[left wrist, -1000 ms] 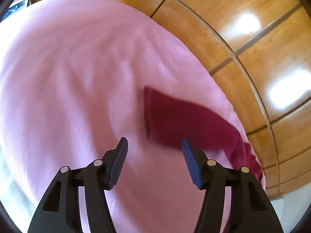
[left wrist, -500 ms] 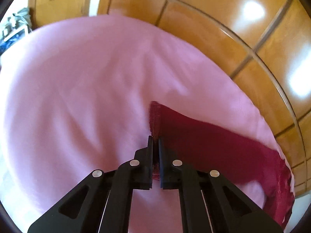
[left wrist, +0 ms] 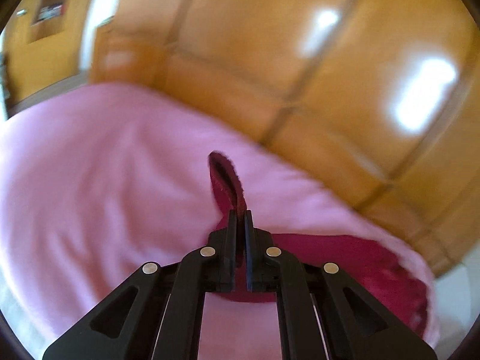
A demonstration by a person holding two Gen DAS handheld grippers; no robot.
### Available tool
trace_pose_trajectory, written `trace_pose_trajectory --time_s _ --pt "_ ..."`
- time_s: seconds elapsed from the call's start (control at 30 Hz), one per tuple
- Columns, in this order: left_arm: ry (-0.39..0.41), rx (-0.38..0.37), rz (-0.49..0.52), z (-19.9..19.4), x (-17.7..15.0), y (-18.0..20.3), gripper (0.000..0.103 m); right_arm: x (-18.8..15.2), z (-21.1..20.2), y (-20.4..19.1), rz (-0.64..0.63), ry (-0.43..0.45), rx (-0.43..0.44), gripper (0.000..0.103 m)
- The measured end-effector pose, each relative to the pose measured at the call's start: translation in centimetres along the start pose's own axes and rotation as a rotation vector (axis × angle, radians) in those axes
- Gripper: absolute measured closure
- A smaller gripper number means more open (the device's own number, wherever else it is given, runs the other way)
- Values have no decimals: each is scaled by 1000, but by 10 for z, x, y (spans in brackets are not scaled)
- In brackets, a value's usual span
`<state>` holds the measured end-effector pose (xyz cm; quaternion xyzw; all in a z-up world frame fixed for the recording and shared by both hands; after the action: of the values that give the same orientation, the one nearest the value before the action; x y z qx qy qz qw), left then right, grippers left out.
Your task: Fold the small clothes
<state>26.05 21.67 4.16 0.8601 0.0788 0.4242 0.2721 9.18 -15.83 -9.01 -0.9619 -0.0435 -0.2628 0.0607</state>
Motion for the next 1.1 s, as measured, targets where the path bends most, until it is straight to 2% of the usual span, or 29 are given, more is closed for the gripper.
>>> trace_pose_trajectory --time_s 0.17,0.27,0.4,0.5,0.53,0.57,0.6,0.63,0.77,0.87,1.0,1.1 --pt "-29 -239 114 16 -17 115 100 4 -25 34 95 60 -19 15" --pt "-89 -368 201 44 -41 199 100 2 -37 58 151 87 -50 15" --pt "-194 -448 267 92 -80 279 100 -3 -47 89 229 105 -90 15" --pt "-314 -497 301 128 -121 322 99 -8 -49 108 282 103 -112 15" --pt "-362 -523 306 139 -135 332 87 -9 -49 113 297 101 -119 15" --pt "-427 -551 321 151 -152 341 64 -12 -50 119 313 99 -126 15" --pt "-444 -532 328 159 -159 342 50 -14 -50 124 325 99 -127 15" --pt "-443 -518 324 160 -163 337 31 -15 -51 128 337 101 -125 15" --pt "-435 -490 283 149 -167 298 29 -9 -46 141 383 100 -74 16" --pt "-404 -394 276 143 -162 254 29 8 -41 150 456 118 31 22" --pt "-398 -261 243 132 -179 193 29 59 -18 151 466 128 75 35" --pt "-403 -227 209 125 -192 168 29 97 9 145 452 98 82 42"
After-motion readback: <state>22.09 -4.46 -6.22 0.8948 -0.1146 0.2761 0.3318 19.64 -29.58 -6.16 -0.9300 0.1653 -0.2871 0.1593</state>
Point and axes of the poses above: each gripper's, at about its wrist camera, not at the fingertips, and z roughly the way its jaws point, y to its right, x to its top, the point moved 3 cm from there along z, roughly the way its jaws point, and after that the axes turned 11 degrees about -x, right-handed, at the moved point
